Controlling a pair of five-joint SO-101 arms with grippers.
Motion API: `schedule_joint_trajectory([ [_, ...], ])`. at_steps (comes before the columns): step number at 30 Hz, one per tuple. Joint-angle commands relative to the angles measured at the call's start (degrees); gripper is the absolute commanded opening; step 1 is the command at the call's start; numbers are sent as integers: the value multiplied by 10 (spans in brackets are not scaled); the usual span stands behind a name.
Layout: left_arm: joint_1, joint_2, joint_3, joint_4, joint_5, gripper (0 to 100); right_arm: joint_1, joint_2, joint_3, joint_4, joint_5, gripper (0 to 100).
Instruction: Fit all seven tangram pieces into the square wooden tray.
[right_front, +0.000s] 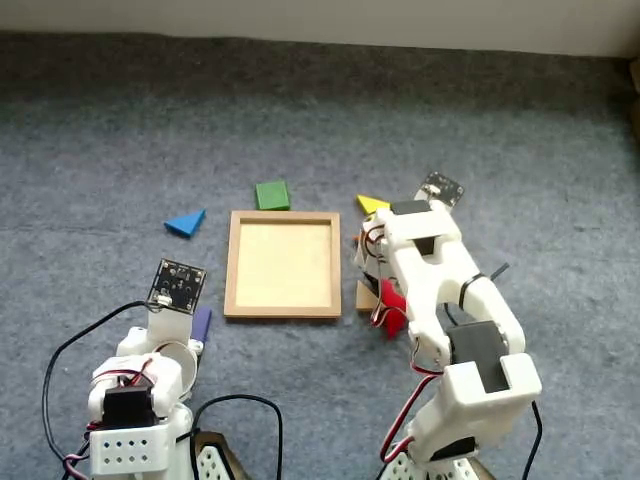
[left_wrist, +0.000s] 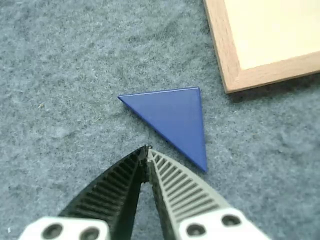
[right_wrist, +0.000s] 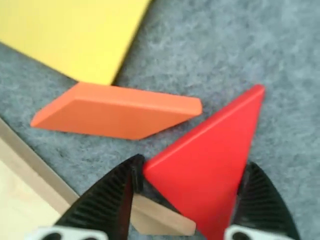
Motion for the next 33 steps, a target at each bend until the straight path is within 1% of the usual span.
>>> schedule_joint_trajectory([
  [1, -2, -15, 11, 3, 2, 6, 1, -12, -3, 38, 32, 221],
  [9, -2, -15, 11, 3, 2, 6, 2, -59, -73, 153, 119, 221],
  [15, -2, -15, 11, 3, 2, 6, -4, -125, -81, 157, 182, 221],
  [19, -2, -15, 11, 3, 2, 6, -33, -135, -81, 155, 245, 221],
  [24, -2, -15, 11, 3, 2, 6, -97, -135, -78, 75, 335, 221],
  [26, -2, -15, 11, 3, 2, 6, -120, -134, -78, 38, 359, 221],
  [30, -2, -15, 11, 3, 2, 6, -157, -134, -78, -32, 369, 221],
  [33, -2, -15, 11, 3, 2, 6, -179, -132, -78, -66, 370, 221],
])
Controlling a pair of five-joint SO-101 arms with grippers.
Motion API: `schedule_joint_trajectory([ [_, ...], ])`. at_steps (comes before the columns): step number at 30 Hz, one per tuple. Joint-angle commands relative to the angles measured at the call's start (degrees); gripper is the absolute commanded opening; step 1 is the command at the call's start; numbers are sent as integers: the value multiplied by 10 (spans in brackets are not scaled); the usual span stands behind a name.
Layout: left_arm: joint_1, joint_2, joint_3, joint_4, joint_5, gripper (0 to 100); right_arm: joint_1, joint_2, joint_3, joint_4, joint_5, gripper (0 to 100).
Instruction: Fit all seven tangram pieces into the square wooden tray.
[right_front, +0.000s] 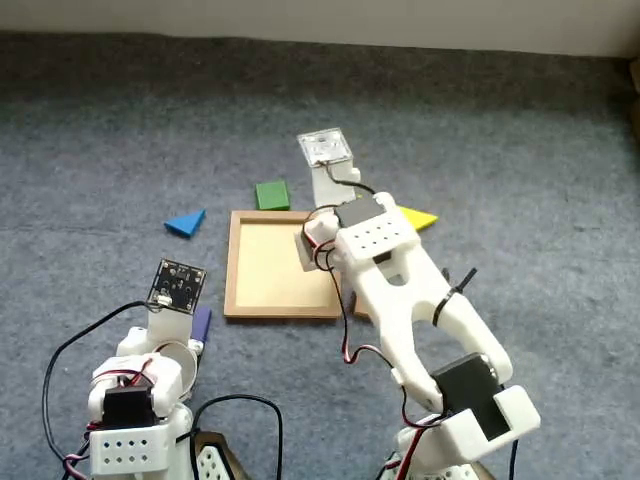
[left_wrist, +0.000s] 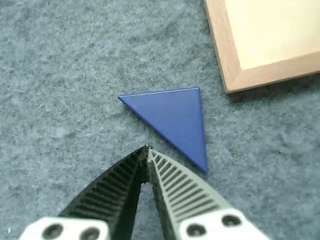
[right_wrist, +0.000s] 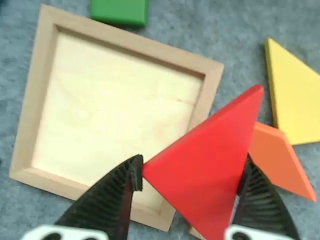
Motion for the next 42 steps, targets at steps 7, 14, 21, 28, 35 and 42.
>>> schedule_joint_trajectory([
  [7, -2, -15, 11, 3, 2, 6, -39, 20, -39, -56, 9, 221],
  [14, -2, -15, 11, 3, 2, 6, -39, 119, -93, -53, 5, 221],
  [21, -2, -15, 11, 3, 2, 6, -43, 137, -106, -52, -34, 223],
  [28, -2, -15, 11, 3, 2, 6, -64, 138, -107, -52, -114, 223],
  [35, -2, -15, 11, 3, 2, 6, -66, 139, -107, -54, -162, 224],
  [42, -2, -15, 11, 3, 2, 6, -64, 139, -106, -54, -162, 224],
])
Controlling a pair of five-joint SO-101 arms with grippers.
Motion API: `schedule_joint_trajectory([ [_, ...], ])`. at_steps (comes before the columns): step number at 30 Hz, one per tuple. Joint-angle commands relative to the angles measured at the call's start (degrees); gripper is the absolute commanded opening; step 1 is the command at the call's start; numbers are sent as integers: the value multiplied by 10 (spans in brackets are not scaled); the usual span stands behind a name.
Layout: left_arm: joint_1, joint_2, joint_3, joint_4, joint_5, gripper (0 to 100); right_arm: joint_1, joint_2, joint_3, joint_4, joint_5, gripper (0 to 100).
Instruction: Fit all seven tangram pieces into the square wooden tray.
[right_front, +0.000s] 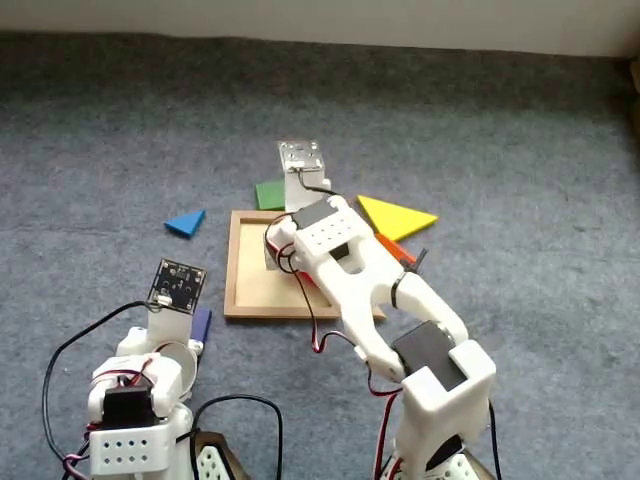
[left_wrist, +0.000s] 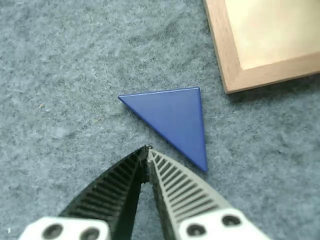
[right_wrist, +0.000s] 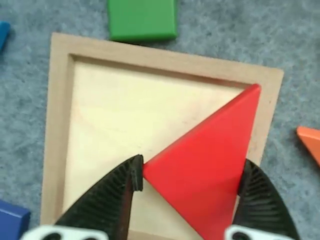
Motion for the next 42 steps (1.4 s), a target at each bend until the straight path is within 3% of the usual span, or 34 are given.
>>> schedule_joint_trajectory([
  [1, -2, -15, 11, 3, 2, 6, -5, -7, -31, -7, -5, 225],
  [6, -2, -15, 11, 3, 2, 6, -5, -7, -30, -7, -5, 234],
  [11, -2, -15, 11, 3, 2, 6, -6, -7, -28, -6, -4, 354],
  [19, -2, -15, 11, 3, 2, 6, -7, -11, -28, -4, -2, 357],
  [26, -2, -15, 11, 3, 2, 6, -1, -39, -81, 116, 0, 357],
  [29, -2, -15, 11, 3, 2, 6, 23, -74, -108, 161, 5, 357],
  [35, -2, -15, 11, 3, 2, 6, 108, -130, -114, 172, 127, 357],
  [42, -2, -15, 11, 3, 2, 6, 201, -33, -126, 116, 192, 357],
])
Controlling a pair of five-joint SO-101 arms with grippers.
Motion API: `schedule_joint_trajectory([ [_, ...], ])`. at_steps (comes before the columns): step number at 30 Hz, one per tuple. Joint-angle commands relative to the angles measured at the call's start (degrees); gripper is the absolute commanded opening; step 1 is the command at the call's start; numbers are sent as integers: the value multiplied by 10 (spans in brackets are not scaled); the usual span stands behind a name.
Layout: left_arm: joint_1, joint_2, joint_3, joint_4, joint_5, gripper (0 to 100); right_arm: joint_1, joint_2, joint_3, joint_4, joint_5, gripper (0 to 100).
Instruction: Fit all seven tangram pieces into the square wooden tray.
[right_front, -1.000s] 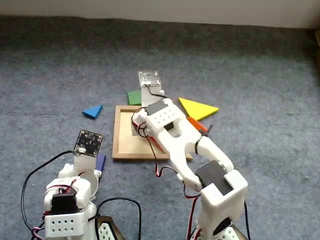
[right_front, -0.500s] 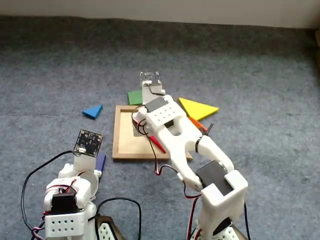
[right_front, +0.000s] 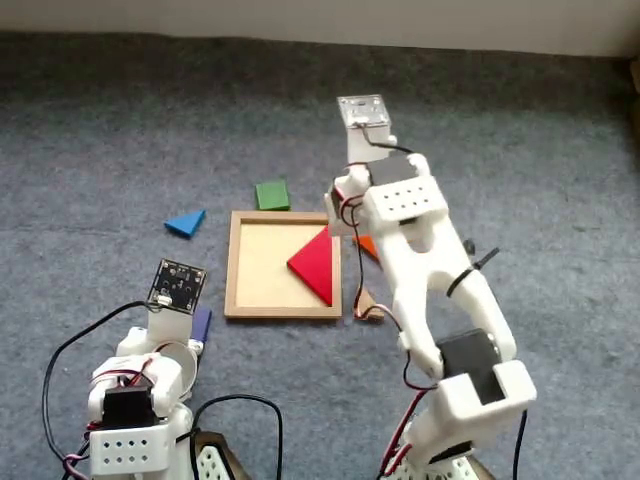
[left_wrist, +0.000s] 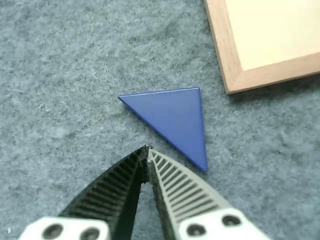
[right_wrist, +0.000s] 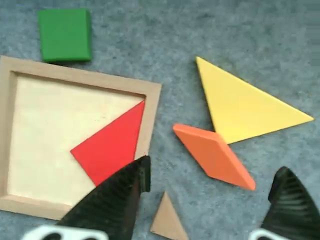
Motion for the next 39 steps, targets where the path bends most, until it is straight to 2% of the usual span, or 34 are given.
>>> schedule_joint_trajectory([
  [1, -2, -15, 11, 3, 2, 6, 42, 48, -42, -66, 20, 357],
  [8, -2, -15, 11, 3, 2, 6, 36, 156, -148, -88, 23, 357],
  [12, -2, -15, 11, 3, 2, 6, 31, 206, -207, -61, 68, 358],
  [17, -2, -15, 11, 3, 2, 6, 41, 284, -278, -24, 80, 358],
  [22, -2, -15, 11, 3, 2, 6, 58, 353, -344, 52, 125, 358],
  [27, -2, -15, 11, 3, 2, 6, 98, 368, -414, 153, 127, 358],
  [32, -2, -15, 11, 3, 2, 6, 130, 368, -428, 202, 128, 352],
  [39, -2, -15, 11, 3, 2, 6, 145, 368, -428, 261, 234, 173],
])
